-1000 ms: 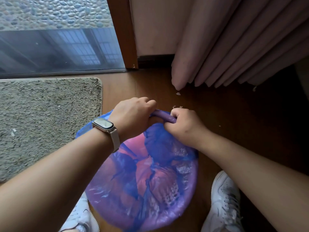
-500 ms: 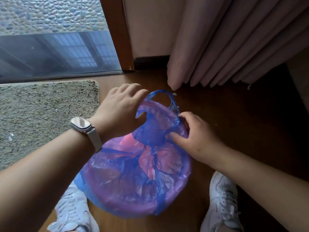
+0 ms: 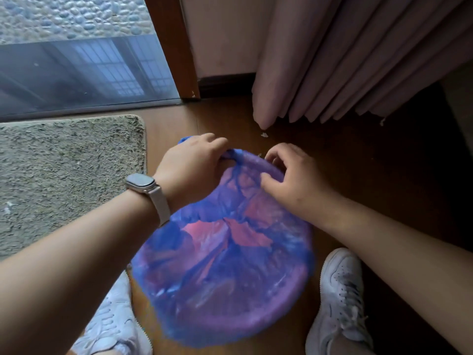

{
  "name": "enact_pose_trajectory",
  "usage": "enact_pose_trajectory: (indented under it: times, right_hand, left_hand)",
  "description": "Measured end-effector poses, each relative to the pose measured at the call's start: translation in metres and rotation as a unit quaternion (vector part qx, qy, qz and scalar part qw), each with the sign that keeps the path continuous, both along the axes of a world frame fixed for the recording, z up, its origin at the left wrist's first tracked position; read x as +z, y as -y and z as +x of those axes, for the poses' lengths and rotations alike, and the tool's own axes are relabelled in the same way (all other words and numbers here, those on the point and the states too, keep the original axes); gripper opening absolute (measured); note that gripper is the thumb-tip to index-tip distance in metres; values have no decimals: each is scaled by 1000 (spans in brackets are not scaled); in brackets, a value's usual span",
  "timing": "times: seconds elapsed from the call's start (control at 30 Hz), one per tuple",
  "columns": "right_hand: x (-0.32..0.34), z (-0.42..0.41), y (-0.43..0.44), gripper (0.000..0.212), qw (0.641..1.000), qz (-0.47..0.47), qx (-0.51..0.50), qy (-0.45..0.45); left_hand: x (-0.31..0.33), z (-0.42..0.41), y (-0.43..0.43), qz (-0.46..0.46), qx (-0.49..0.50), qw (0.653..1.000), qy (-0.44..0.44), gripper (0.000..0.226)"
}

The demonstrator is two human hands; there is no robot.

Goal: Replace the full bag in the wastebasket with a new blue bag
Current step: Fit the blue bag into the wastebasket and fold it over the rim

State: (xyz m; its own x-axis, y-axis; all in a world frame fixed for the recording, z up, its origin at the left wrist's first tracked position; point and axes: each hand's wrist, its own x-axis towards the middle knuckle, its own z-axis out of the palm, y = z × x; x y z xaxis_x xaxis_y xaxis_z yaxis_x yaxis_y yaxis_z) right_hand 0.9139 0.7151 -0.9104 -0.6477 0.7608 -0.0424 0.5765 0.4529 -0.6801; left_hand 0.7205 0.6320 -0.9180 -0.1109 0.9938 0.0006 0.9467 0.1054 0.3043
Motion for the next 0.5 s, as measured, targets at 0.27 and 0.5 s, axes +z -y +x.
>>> enact_pose_trajectory:
  times: [0.27, 0.5]
  right_hand:
    - [11, 19, -3, 35, 992, 44, 6, 117]
    - [0, 7, -6, 17, 993, -35, -2, 115]
  left_hand:
    - [13, -29, 23, 15, 29, 996, -81, 38]
    - [11, 18, -7, 17, -106, 993, -49, 52]
